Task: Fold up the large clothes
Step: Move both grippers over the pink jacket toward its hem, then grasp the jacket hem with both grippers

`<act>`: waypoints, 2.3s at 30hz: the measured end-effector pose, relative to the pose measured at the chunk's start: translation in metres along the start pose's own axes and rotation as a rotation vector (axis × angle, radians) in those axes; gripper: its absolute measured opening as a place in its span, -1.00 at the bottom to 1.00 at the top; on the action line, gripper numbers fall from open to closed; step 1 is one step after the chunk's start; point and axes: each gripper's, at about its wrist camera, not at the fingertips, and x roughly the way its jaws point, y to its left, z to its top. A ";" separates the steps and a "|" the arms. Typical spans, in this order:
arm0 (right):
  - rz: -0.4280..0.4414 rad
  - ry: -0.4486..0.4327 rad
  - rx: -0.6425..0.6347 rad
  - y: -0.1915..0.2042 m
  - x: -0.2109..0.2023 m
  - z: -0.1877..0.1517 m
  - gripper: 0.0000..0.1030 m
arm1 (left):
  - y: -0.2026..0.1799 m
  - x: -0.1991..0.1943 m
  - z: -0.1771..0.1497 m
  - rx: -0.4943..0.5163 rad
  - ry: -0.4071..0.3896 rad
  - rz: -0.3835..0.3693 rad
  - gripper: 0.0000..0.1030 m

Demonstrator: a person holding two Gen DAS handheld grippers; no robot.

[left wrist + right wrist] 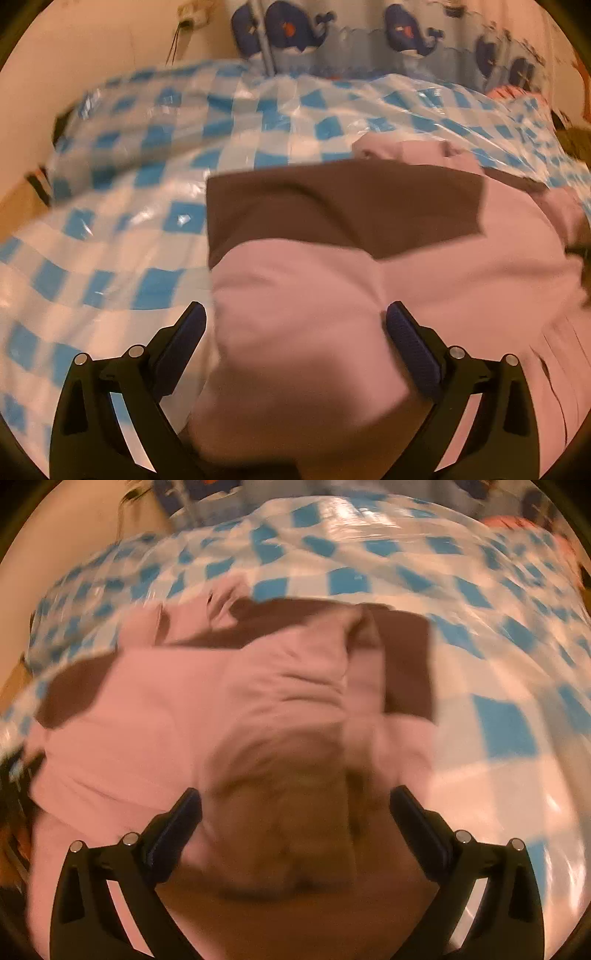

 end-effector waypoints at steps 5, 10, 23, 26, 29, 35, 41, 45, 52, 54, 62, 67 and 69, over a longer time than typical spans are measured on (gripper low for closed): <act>0.070 -0.049 -0.052 0.012 -0.068 -0.043 0.89 | -0.017 -0.069 -0.018 0.171 -0.081 0.075 0.84; 0.109 -0.007 -0.100 0.020 -0.110 -0.105 0.89 | -0.032 -0.134 -0.039 0.286 -0.139 0.122 0.84; 0.063 0.086 -0.200 0.040 -0.127 -0.187 0.89 | -0.027 -0.146 -0.160 0.162 0.118 0.009 0.84; 0.033 0.125 -0.245 0.040 -0.133 -0.213 0.89 | -0.012 -0.154 -0.166 0.074 0.138 -0.020 0.84; 0.024 0.143 -0.303 0.036 -0.132 -0.234 0.89 | -0.012 -0.166 -0.170 0.108 0.161 -0.022 0.84; 0.222 0.184 -0.164 0.007 -0.187 -0.234 0.89 | 0.014 -0.220 -0.188 0.057 0.188 -0.148 0.84; 0.407 0.162 0.138 -0.079 -0.239 -0.240 0.89 | 0.107 -0.256 -0.219 -0.415 0.225 -0.412 0.84; 0.426 0.196 0.230 -0.111 -0.247 -0.257 0.89 | 0.137 -0.257 -0.242 -0.582 0.266 -0.445 0.84; 0.495 0.351 0.259 -0.109 -0.218 -0.288 0.89 | 0.122 -0.236 -0.266 -0.623 0.365 -0.479 0.84; 0.526 0.378 0.254 -0.100 -0.212 -0.294 0.89 | 0.115 -0.230 -0.272 -0.624 0.387 -0.490 0.84; 0.462 0.412 0.257 -0.097 -0.208 -0.300 0.89 | 0.101 -0.226 -0.282 -0.605 0.427 -0.528 0.84; 0.473 0.475 0.251 -0.092 -0.199 -0.309 0.89 | 0.081 -0.220 -0.290 -0.539 0.504 -0.522 0.84; 0.499 0.484 0.249 -0.087 -0.197 -0.310 0.89 | 0.072 -0.220 -0.291 -0.514 0.518 -0.548 0.84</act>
